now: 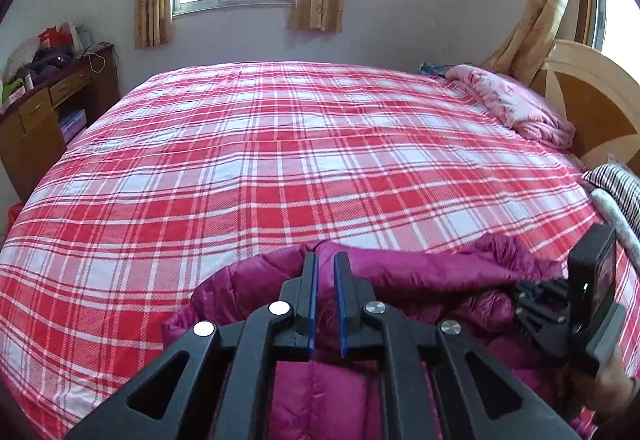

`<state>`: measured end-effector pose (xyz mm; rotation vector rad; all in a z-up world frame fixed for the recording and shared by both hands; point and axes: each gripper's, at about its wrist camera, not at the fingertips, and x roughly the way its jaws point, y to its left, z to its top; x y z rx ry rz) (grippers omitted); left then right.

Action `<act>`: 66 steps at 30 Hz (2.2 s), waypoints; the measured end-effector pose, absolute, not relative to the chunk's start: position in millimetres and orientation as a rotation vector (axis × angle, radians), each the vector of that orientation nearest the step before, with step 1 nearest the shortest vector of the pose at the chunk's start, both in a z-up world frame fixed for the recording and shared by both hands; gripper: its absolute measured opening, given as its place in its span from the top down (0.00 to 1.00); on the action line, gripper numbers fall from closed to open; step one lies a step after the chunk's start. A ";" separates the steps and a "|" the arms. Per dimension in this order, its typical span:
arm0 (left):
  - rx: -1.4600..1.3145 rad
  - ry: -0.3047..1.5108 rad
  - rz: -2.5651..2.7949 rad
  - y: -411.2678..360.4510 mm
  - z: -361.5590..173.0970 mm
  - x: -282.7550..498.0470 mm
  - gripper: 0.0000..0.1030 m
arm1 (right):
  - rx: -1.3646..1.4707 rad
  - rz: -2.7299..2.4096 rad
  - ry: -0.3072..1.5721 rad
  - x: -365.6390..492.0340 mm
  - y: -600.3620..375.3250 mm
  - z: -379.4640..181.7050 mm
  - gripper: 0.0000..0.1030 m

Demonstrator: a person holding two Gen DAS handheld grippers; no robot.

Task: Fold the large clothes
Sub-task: 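Close both tools on the jacket edge and lift it, then lay the lifted edge over the jacket body and open both tools, then press the folded jacket flat with both open tools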

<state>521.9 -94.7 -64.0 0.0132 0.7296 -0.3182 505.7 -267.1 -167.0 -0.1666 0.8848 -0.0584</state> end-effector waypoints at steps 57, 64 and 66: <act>0.194 0.879 -0.214 -175.8 -180.6 564.6 0.12 | -0.030 0.000 0.871 522.5 -246.1 -178.4 0.44; 0.203 0.872 -0.204 -178.1 -181.8 564.0 0.11 | -0.023 -0.004 0.868 522.5 -247.0 -179.9 0.43; 0.204 0.871 -0.204 -178.4 -181.8 563.7 0.11 | -0.024 -0.003 0.869 522.7 -247.0 -179.9 0.43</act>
